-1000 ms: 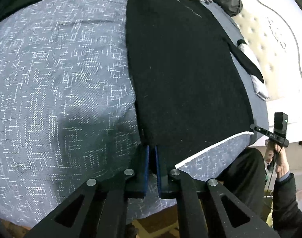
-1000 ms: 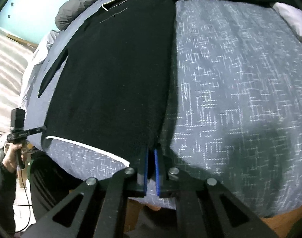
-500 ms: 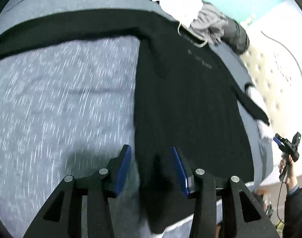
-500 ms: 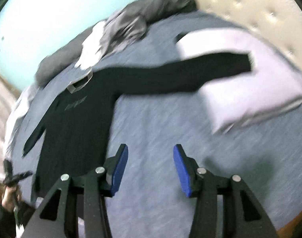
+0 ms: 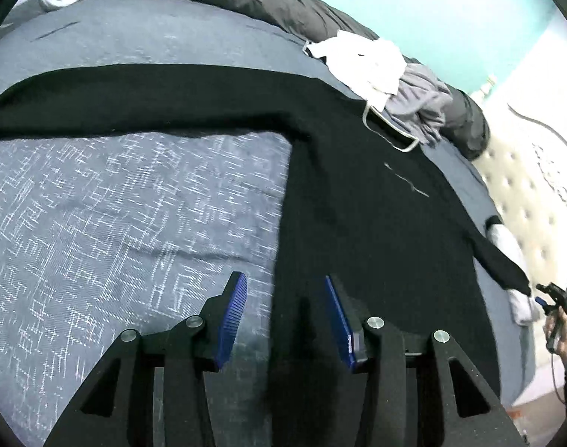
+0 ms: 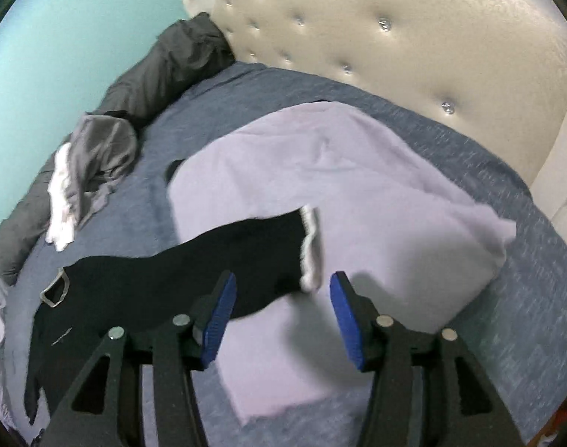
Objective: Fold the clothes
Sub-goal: 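Move the right tool to the sleeve cuff by the pillow and grasp it, then carry the held cuff with the right tool across the sweatshirt body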
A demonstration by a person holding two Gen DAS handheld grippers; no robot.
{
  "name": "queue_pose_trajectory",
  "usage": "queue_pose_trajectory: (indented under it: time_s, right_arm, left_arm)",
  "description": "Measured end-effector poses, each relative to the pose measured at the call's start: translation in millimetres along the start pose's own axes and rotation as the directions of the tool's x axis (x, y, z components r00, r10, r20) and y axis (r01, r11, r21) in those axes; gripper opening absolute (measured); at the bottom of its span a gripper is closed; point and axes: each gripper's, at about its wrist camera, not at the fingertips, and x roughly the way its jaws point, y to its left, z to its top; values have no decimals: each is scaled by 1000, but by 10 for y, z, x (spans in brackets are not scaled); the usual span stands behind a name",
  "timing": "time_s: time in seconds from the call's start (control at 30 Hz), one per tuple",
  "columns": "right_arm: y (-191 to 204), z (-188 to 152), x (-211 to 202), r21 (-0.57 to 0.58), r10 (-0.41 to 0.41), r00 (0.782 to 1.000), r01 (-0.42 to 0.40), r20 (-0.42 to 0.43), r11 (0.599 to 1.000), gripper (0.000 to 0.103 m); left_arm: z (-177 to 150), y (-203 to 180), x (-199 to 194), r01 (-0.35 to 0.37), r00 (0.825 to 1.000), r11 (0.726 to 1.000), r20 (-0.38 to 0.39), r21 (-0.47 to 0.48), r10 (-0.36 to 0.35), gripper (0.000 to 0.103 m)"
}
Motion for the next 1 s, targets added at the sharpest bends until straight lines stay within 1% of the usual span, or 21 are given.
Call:
queue_pose_trajectory:
  time_s: [0.07, 0.13, 0.2, 0.3, 0.33, 0.37, 0.4, 0.43, 0.5, 0.57, 0.67, 0.77, 0.83, 0.9, 0.97, 1.0]
  right_arm:
    - [-4, 43, 131, -5, -19, 1000, 19, -18, 1000, 55]
    - [0, 70, 216, -10, -15, 1000, 14, -22, 1000, 55]
    - [42, 68, 247, -29, 0, 1000, 0, -1, 1000, 55]
    - [166, 17, 309, -103, -3, 1000, 3, 6, 995, 55]
    - [213, 9, 339, -129, -18, 1000, 19, 7, 991, 53]
    - [243, -6, 336, -146, -23, 1000, 25, 18, 989, 37]
    - [269, -22, 325, -161, -24, 999, 29, 32, 987, 26]
    - [296, -38, 315, -175, -26, 999, 33, 45, 984, 20]
    - [322, -42, 276, -178, -22, 998, 33, 64, 983, 14]
    - [368, -28, 200, -184, -7, 996, 22, 85, 983, 11]
    - [593, 32, -8, -218, 47, 992, -21, 114, 976, 9]
    - [926, 72, -259, -259, 127, 983, -90, 129, 962, 8]
    - [1242, 71, -447, -304, 184, 975, -138, 127, 943, 8]
    - [1596, -9, -607, -353, 245, 963, -193, 111, 916, 8]
    - [1971, -128, -768, -391, 310, 946, -253, 90, 885, 8]
    - [2184, -222, -843, -409, 350, 934, -293, 71, 864, 7]
  left_arm:
    - [-14, 21, 41, -4, 1000, 1000, 11, -7, 4, 47]
    - [-13, 25, 64, -4, 1000, 1000, 24, -13, 4, 47]
    - [-10, 22, 64, -7, 999, 1000, 36, -13, 7, 47]
    - [4, 32, 86, -7, 999, 1000, 43, -14, 7, 47]
    - [9, 43, 95, -9, 999, 1000, 44, -14, 9, 47]
    - [15, 52, 104, -13, 999, 1000, 45, -12, 14, 47]
    - [18, 58, 108, -20, 999, 1000, 47, -8, 20, 47]
    - [19, 65, 104, -23, 999, 1000, 50, -5, 23, 47]
    - [18, 87, 80, -13, 998, 1000, 54, -8, 13, 47]
    - [16, 104, 50, -11, 998, 1000, 61, -10, 12, 47]
    - [5, 120, 7, -8, 998, 1000, 69, -10, 9, 47]
    - [-11, 125, -43, 10, 997, 1000, 73, -14, -9, 47]
    - [-39, 104, -60, 32, 997, 999, 64, -10, -31, 47]
    - [-73, 77, -73, 51, 997, 999, 54, -3, -51, 47]
    - [-109, 52, -92, 57, 997, 998, 52, 10, -57, 47]
    - [-125, 40, -106, 56, 997, 998, 51, 19, -57, 47]
